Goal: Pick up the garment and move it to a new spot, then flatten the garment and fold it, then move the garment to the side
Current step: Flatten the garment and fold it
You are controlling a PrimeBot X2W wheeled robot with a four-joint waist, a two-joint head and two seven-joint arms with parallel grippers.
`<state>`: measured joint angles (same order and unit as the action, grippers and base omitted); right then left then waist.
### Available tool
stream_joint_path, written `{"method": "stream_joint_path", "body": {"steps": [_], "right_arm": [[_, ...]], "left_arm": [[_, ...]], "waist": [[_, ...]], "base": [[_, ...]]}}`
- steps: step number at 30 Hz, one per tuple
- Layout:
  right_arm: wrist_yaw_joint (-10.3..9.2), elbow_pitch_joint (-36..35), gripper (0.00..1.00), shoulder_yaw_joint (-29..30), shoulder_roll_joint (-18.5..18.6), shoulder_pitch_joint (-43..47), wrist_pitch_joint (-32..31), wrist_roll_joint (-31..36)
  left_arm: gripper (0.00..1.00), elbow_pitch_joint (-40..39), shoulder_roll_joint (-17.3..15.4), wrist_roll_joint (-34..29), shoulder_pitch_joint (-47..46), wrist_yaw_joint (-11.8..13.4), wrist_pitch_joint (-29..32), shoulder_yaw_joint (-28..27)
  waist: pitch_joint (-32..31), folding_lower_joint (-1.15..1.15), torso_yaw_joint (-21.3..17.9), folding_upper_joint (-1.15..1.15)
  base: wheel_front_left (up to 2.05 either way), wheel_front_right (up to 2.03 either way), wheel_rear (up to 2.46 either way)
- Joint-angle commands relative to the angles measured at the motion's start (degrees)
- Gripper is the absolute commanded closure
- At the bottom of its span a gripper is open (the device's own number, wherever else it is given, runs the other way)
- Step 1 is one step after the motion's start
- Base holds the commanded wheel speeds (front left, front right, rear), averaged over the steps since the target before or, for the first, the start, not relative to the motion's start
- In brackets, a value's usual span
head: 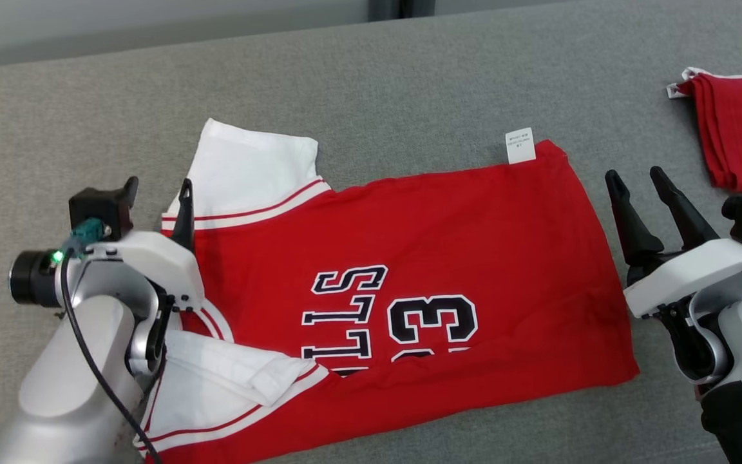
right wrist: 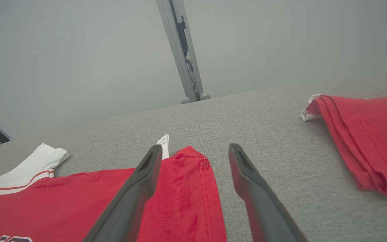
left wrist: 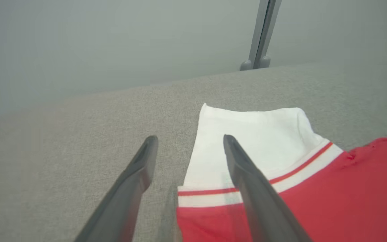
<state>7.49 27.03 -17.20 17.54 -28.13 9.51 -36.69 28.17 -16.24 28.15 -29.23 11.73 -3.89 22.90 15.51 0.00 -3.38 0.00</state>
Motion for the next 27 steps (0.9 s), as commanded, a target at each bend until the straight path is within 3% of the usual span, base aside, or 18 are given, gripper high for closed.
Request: {"method": "stream_joint_path", "body": {"steps": [1,16,26,27], "right_arm": [[0.0,-0.48,0.0,-0.29,-0.27,-0.91,-0.06,0.46],[0.0,-1.24,0.0,-1.39,-2.32,-2.21,2.37,0.09],[0.0,-1.49,0.0,-2.16,-2.63,-3.2,3.15,0.03],[0.0,-1.49,0.0,-2.17,-2.58,-3.22,3.24,0.02]], "left_arm": [[0.0,2.6,-0.89,-1.05,-3.84,-0.91,1.34,0.78],[0.0,20.28,-3.93,-4.56,-22.48,-6.73,7.16,4.67],[0.0,27.6,-3.92,-4.13,-26.94,-9.69,10.6,5.96],[0.54,28.21,-3.75,-3.83,-27.05,-10.4,11.01,6.08]], "waist": [[3.49,0.0,-2.66,0.0],[9.16,0.0,-8.37,0.0],[10.72,0.0,-9.63,0.0],[10.8,0.0,-9.63,0.0]], "base": [[0.0,0.0,0.0],[0.0,0.0,0.0],[0.0,0.0,0.0],[0.0,0.0,0.0]]}}
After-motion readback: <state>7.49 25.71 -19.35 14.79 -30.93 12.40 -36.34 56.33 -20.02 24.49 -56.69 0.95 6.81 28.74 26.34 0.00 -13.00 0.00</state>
